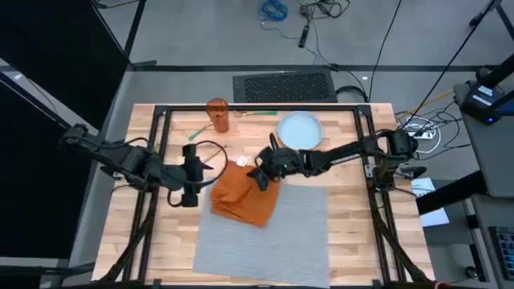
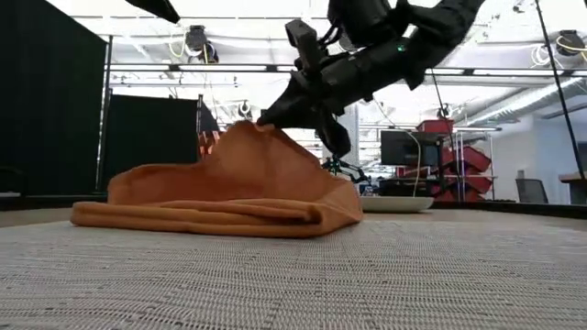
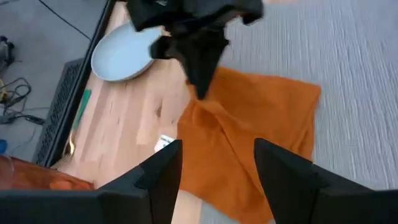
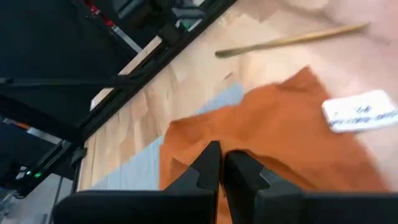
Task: Set table place
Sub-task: Fold the orange table napkin
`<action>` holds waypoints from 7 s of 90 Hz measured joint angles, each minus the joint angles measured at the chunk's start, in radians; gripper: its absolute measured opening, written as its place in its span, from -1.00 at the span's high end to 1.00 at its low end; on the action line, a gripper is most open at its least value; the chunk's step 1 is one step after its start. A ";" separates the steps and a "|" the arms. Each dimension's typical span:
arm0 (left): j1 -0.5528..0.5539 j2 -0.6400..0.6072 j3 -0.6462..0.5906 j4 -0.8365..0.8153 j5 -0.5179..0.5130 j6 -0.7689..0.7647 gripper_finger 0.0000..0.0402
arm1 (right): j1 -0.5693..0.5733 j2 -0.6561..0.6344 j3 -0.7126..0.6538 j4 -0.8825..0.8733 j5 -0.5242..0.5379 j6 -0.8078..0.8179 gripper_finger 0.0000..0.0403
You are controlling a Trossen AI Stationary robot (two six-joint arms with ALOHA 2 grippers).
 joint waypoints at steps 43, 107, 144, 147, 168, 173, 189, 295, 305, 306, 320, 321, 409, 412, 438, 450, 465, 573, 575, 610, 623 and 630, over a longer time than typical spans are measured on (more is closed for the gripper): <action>-0.080 0.026 0.000 -0.059 -0.049 -0.076 0.08 | -0.119 0.221 0.224 -0.072 -0.198 -0.082 1.00; -0.124 0.025 -0.002 -0.080 -0.071 -0.151 0.08 | -0.187 0.253 0.303 -0.250 -0.316 -0.174 0.77; -0.124 0.025 -0.002 -0.083 -0.046 -0.203 0.08 | -0.223 0.151 0.302 -0.482 -0.226 -0.255 0.16; -0.124 0.026 -0.002 -0.083 -0.046 -0.203 0.08 | -0.205 0.143 0.302 -0.498 -0.238 -0.262 0.15; -0.123 0.040 -0.065 -0.085 -0.044 -0.230 0.08 | -0.034 0.126 0.302 -0.527 -0.235 -0.317 0.17; -0.122 0.051 -0.071 -0.083 -0.044 -0.231 0.08 | -0.001 0.126 0.302 -0.524 -0.216 -0.319 0.19; -0.122 0.064 -0.074 -0.014 -0.044 -0.231 0.08 | 0.061 0.126 0.302 -0.525 -0.198 -0.322 0.22; -0.122 0.065 -0.073 0.235 -0.037 -0.310 0.08 | 0.190 0.128 0.302 -0.457 -0.199 -0.347 0.22; -0.122 0.071 -0.073 0.198 -0.036 -0.353 0.08 | 0.217 0.138 0.302 -0.497 -0.193 -0.343 0.22; -0.122 0.073 -0.072 0.194 -0.036 -0.358 0.08 | 0.220 0.140 0.302 -0.500 -0.193 -0.343 0.22; -0.122 0.117 -0.072 0.149 -0.026 -0.388 0.08 | 0.254 0.176 0.302 -0.507 -0.194 -0.344 0.22; -0.122 0.121 -0.072 0.149 -0.023 -0.388 0.08 | 0.256 0.178 0.302 -0.508 -0.193 -0.343 0.22; -0.151 0.230 -0.072 0.180 0.090 -0.418 0.08 | 0.318 0.160 0.299 -0.637 -0.233 -0.180 0.22; -0.151 0.230 -0.072 0.183 0.090 -0.418 0.08 | 0.322 0.147 0.299 -0.657 -0.192 -0.176 0.22; -0.151 0.230 -0.072 0.184 0.089 -0.415 0.08 | 0.449 0.096 0.299 -0.430 -0.082 -0.072 0.22; -0.151 0.230 -0.072 0.183 0.089 -0.422 0.08 | 0.493 0.103 0.300 -0.570 0.135 0.001 0.22; -0.151 0.230 -0.072 0.185 0.089 -0.420 0.08 | 0.531 0.120 0.297 -0.635 0.268 0.039 0.22; -0.153 0.230 -0.072 0.186 0.094 -0.422 0.08 | 0.486 0.269 0.468 -0.881 0.310 -0.213 0.22; -0.153 0.230 -0.072 0.186 0.094 -0.422 0.08 | 0.483 0.269 0.468 -0.882 0.310 -0.214 0.22; -0.153 0.230 -0.072 0.187 0.094 -0.414 0.08 | 0.481 0.275 0.468 -0.877 0.324 -0.231 0.22; -0.153 0.230 -0.072 0.187 0.094 -0.415 0.08 | 0.481 0.285 0.467 -0.860 0.324 -0.232 0.22; -0.154 0.230 -0.072 0.188 0.094 -0.422 0.08 | 0.481 0.296 0.468 -0.858 0.326 -0.235 0.22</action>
